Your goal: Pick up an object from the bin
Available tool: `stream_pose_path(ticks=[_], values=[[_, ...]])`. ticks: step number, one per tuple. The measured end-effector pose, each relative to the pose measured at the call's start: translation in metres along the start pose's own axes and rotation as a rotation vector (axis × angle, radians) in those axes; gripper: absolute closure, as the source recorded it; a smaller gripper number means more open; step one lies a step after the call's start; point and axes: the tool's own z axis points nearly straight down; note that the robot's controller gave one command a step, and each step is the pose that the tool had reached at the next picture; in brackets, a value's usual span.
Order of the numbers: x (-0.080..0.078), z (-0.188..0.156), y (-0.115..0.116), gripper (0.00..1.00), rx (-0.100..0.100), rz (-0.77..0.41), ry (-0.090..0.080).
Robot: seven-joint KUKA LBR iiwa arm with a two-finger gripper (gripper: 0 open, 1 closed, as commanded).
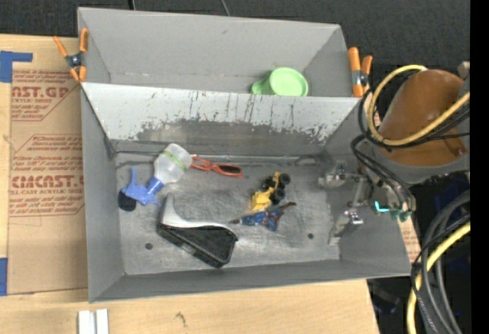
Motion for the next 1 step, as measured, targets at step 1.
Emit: stream_pose_path(ticks=[1], values=[[-0.0020, -0.0035, 0.0004, 0.00, 0.001, -0.001, -0.008]])
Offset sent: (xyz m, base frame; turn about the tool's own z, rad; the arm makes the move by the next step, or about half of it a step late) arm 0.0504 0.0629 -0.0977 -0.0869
